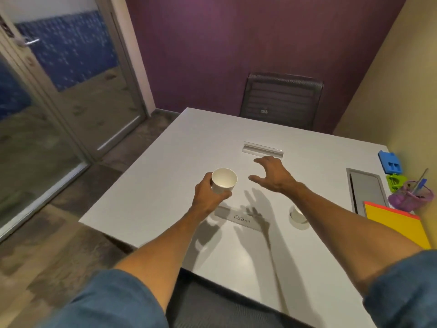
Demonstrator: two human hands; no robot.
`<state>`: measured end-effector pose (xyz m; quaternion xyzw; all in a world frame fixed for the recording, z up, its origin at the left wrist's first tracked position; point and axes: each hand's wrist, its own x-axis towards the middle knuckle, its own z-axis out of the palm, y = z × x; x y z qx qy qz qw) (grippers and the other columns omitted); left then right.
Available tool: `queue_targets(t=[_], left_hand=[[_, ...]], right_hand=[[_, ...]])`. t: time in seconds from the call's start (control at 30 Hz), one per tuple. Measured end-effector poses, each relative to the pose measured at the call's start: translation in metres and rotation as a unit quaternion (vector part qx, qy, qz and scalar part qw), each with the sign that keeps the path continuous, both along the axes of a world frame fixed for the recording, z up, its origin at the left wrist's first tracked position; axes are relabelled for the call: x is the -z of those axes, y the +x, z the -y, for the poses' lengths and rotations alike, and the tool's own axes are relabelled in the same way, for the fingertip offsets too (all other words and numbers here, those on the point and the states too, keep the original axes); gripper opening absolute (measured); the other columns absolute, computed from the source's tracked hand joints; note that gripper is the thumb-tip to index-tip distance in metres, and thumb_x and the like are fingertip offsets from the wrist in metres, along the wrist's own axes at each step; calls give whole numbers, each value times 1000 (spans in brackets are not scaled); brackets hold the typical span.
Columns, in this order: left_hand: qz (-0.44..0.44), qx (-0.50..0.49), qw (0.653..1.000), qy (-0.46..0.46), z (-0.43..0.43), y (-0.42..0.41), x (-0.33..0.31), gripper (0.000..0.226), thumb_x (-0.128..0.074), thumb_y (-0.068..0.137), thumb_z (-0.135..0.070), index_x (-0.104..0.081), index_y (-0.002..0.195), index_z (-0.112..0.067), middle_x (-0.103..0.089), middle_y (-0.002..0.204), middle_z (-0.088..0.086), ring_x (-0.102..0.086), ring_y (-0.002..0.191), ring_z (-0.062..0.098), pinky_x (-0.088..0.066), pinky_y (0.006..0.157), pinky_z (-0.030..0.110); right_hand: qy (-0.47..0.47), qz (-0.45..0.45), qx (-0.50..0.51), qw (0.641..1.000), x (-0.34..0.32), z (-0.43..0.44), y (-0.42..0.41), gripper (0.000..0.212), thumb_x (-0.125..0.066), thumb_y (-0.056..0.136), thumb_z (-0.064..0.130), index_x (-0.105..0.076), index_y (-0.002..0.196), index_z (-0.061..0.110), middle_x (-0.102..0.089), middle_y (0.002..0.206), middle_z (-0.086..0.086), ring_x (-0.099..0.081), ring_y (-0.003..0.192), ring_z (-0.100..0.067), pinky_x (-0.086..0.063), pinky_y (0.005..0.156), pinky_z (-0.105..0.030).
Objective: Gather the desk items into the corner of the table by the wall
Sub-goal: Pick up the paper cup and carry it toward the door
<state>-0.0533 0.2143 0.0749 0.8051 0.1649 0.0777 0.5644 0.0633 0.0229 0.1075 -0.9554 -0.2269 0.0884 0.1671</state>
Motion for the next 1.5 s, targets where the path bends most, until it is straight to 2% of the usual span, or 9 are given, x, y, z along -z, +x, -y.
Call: queue_targets(t=[0.2,0.37,0.63,0.87,1.0,1.07,1.2,1.33,1.5], left_hand=[[9,-55,998,-14,-57,-44,-24,65,-83,72,-16,-50,128,-14,-59,118,3,-56,104,19,-51,88,31],[19,-97,995,7,-125,-83,-45,65,-84,71,-16,-51,127,-13,-61,118,6,-59,106,24,-53,88,32],[14,-123,990,69,-241,-152,-62,66,-84,70,-20,-51,126,-14,-65,116,4,-62,101,23,-55,80,33],[4,-168,983,77,-333,-211,-66,65,-85,68,-18,-54,125,-14,-65,118,3,-58,101,16,-47,76,23],[-43,-162,980,111,-385,-241,-66,67,-82,70,-34,-47,127,-22,-60,123,0,-56,100,15,-45,67,18],[-86,-149,968,181,-412,-253,-65,82,-78,67,-53,-39,134,-25,-53,132,0,-53,115,22,-47,83,32],[-165,-121,925,319,-468,-268,-56,114,-58,66,-81,-13,152,-22,-25,157,3,-23,145,23,-22,116,50],[-214,-78,891,392,-524,-264,-40,109,-42,71,-86,0,155,-28,1,163,0,1,150,25,2,118,56],[-228,-57,869,435,-593,-237,-23,104,-33,74,-87,2,154,-30,10,163,1,9,149,27,11,116,58]], right_hand=[[1,-41,-155,987,-69,-113,-26,80,-58,83,64,-28,150,32,-22,160,-1,-21,146,-28,-22,118,-53],[-34,-63,-239,968,-96,-211,-76,80,-66,81,57,-29,148,34,-25,159,2,-26,145,-26,-26,118,-49],[-47,-48,-277,959,-114,-345,-168,84,-75,78,46,-32,149,29,-35,154,-5,-38,138,-29,-37,111,-45],[-71,-4,-316,946,-117,-444,-223,71,-76,78,41,-47,139,18,-52,139,-6,-50,126,-27,-44,100,-37],[-68,1,-342,937,-106,-500,-242,60,-76,78,40,-54,130,19,-58,129,-7,-53,119,-27,-43,94,-36],[-70,3,-346,936,-98,-524,-245,63,-76,78,39,-52,133,19,-57,129,-9,-53,120,-28,-43,93,-35],[-78,9,-340,937,-79,-573,-245,72,-74,79,38,-42,142,22,-47,133,-13,-46,125,-32,-39,102,-40],[-86,19,-329,940,-59,-624,-235,71,-71,81,39,-40,144,25,-44,134,-14,-40,128,-34,-38,105,-43],[-94,25,-309,946,-35,-684,-207,73,-70,81,40,-37,145,32,-41,135,-12,-36,130,-33,-39,105,-47]])
